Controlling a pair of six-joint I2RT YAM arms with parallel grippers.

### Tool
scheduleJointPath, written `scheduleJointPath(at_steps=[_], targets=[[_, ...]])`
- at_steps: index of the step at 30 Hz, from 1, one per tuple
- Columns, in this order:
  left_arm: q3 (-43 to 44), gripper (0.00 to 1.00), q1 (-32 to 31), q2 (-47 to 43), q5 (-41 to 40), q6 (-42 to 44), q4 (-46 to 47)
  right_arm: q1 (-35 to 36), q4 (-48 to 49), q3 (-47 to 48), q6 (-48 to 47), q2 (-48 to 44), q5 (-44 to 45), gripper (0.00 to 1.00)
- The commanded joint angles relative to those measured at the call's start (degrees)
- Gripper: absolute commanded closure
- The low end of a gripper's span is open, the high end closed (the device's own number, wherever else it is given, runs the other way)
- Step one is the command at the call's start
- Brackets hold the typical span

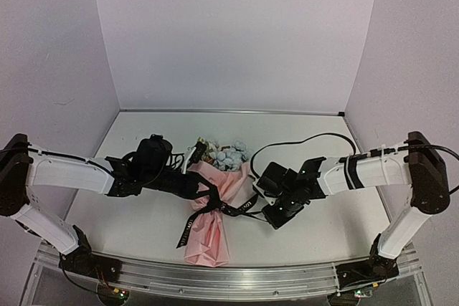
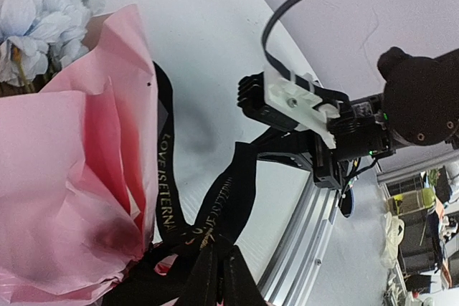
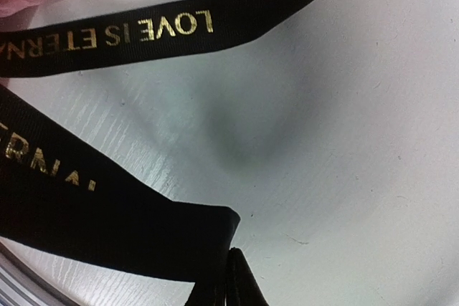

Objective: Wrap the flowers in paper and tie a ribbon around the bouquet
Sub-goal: Tie the ribbon around the folded bouquet.

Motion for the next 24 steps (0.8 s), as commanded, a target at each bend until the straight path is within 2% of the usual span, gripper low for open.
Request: scheduleJointPath(at_steps=[1,5,10,24], targets=[[-0.1,0.98,0.1,-1.3,2.6,0.3,4.6,0.4,-1.2,2.1,0.5,0.7,1.5,1.0],[-2.8,1.0,0.1,-4.4,-4.2,-0.8,3.5,0.4,-1.4,1.5,0.5,0.5,3.2,1.0],[-6.9,1.0,0.4,-9.5,-16.2,-4.3,-2.6,0.4,-2.8,1.3,1.4,0.4,5.8,1.0],[-19.9,1.0,0.7,-23.6,-34.8,-19.2,-7.9,0.4,-2.8,0.9,5.3,1.8,10.0,1.0]])
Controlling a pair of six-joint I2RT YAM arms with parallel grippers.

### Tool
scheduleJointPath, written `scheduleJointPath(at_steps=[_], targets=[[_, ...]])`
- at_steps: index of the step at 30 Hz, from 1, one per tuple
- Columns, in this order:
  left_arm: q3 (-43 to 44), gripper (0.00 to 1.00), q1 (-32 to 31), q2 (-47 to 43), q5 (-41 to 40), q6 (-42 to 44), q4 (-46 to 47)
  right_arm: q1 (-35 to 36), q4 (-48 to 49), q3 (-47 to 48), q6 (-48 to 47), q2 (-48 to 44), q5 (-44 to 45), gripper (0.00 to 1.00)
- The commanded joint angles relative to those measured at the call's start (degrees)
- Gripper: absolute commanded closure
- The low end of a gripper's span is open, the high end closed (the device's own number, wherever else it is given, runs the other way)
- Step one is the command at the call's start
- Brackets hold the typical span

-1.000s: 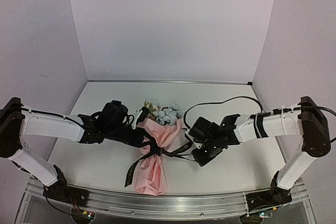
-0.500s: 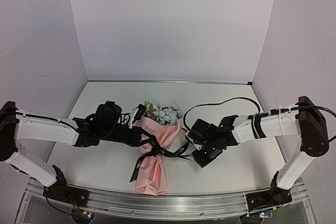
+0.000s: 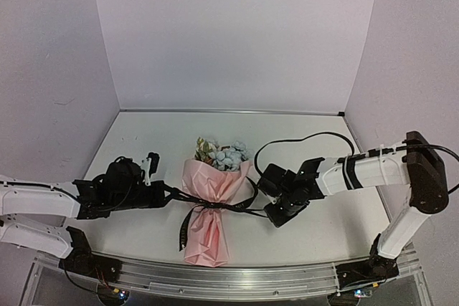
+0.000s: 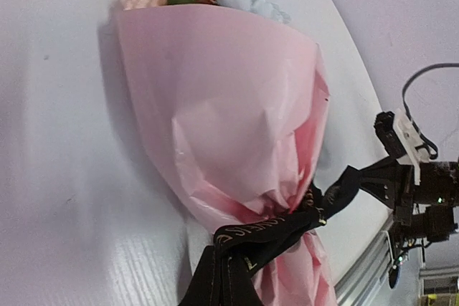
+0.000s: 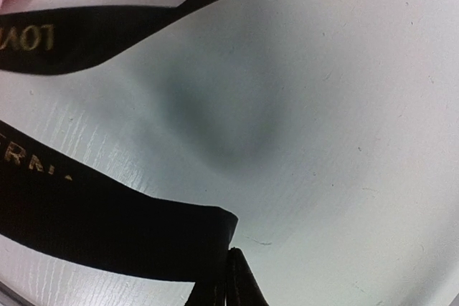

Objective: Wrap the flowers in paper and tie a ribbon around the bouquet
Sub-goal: Tie the ribbon around the folded bouquet.

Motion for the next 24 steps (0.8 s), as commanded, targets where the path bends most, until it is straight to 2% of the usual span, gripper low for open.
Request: scheduleJointPath(at_steps=[1,6,14,20,24], targets=[[-2.9,1.0,0.3,-3.6,-10.2,-8.1,-3.0,0.3,-1.3,0.5,2.8,1.0,4.5,1.0],[-4.3,1.0,2.1,-3.4,-12.9,-12.7,-4.3,0.3,-1.3,-1.3,4.8,0.0,9.3,1.0],[-4.1,1.0,8.2,6.1,-4.1,-13.7,1.0,-0.7,-1.4,-8.5,7.1,-5.5,21.2,1.0],[-1.8,1.0,8.8,11.9,-1.5,-13.0,2.2,-3.6,-0.8,-14.8,9.9,-10.4,24.3,1.0],[-0.5,1.0,8.8,13.2,-1.6,-13.3,3.4,-4.4,1.8,-16.4,11.9,-11.5,22.6,1.0]])
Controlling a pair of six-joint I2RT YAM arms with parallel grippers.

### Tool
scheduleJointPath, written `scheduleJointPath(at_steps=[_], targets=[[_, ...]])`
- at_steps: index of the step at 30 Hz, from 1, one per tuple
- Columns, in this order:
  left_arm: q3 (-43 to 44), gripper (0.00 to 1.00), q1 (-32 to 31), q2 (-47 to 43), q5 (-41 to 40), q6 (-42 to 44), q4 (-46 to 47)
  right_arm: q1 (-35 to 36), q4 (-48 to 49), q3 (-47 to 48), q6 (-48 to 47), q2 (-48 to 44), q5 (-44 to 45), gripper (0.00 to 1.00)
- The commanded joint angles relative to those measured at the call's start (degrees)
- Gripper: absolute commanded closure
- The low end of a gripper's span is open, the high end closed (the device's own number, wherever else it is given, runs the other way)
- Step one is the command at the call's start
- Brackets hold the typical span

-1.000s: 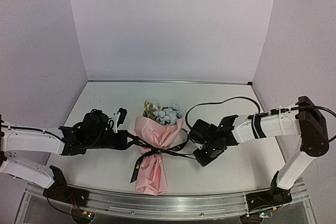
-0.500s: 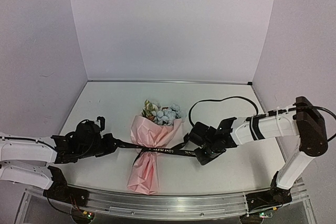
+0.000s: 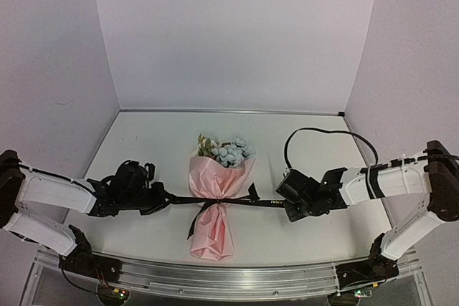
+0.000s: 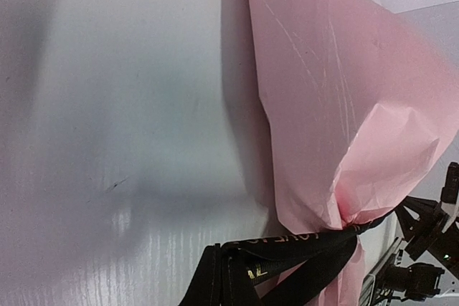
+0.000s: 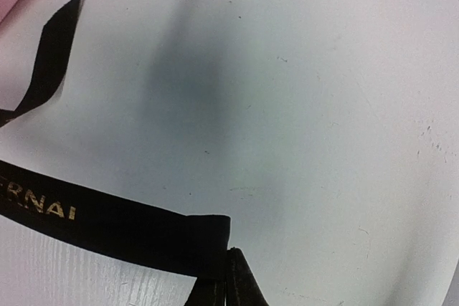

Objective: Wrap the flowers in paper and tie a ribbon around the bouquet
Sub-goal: Tie the ribbon around the folded bouquet.

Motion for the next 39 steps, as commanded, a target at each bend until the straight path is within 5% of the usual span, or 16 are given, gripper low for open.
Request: scheduleJointPath(at_steps=[1,12,21,39], targets=[[2.2,1.0,2.1,1.3,-5.5,0.3,-3.0,-2.3,-6.5,-3.1,3.3,-1.4,6.4,1.0],[1.5,1.0,9.6,0.2,-4.5,-0.4,-9.2,-8.8,-11.4,-6.5,12.9,-4.4,8.6,1.0],[2.0,1.0,13.2,-1.9,-3.0,1.0,-11.8,-10.2,-15.4,-6.2,9.1,-9.9,12.5,1.0],[-0.6,1.0,17.8,-4.0,2.7,1.5,-10.3,-16.8,-19.1,-9.9,13.4,-12.3,6.8,1.0]])
